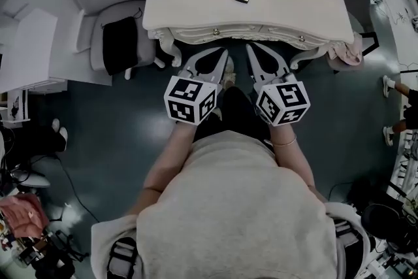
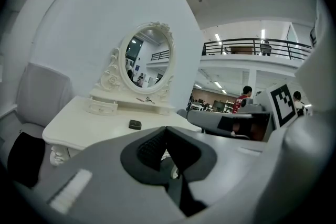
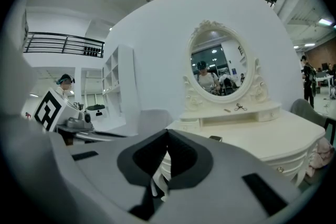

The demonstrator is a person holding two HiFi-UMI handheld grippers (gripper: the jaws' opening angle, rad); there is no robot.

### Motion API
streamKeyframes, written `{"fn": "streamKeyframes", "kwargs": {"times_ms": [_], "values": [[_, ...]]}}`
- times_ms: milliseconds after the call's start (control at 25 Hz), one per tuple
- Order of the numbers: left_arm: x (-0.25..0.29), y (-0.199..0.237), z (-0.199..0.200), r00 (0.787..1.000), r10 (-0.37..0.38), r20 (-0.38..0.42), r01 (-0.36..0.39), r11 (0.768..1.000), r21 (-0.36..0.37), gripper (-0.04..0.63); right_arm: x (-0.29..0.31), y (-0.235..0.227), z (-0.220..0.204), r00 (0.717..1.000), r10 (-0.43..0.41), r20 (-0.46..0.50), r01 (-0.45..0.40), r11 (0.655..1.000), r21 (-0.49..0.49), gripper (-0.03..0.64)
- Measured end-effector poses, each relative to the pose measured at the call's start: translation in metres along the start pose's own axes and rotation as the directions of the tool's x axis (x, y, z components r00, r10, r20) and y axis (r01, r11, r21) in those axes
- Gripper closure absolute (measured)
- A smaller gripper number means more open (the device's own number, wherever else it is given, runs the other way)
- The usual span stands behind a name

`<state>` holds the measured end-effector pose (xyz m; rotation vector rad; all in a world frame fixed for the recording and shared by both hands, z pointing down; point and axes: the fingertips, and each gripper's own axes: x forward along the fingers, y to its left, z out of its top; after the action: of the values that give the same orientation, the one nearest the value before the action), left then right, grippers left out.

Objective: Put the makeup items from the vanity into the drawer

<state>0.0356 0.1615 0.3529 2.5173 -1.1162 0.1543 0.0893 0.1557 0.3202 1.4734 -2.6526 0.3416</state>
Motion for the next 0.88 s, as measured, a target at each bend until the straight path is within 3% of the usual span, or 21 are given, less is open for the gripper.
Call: {"fn": "streamKeyframes", "kwargs": {"times_ms": [480, 880], "values": [[0.055, 0.064, 0.014, 0.998, 0.046, -0.038, -0.046, 0.999, 0.004, 0.586, 0.07, -0.053, 0.015, 1.0, 0.021, 0.015, -0.021, 0.999, 0.045, 0.609], [0.139, 0.126, 0.061, 0.994, 0.098, -0.048, -0.096, 0.995, 0.039, 0.586, 0.152, -0.131, 0.029, 0.997, 0.05, -0.052, -0.051, 0.998, -0.021, 0.607]]}}
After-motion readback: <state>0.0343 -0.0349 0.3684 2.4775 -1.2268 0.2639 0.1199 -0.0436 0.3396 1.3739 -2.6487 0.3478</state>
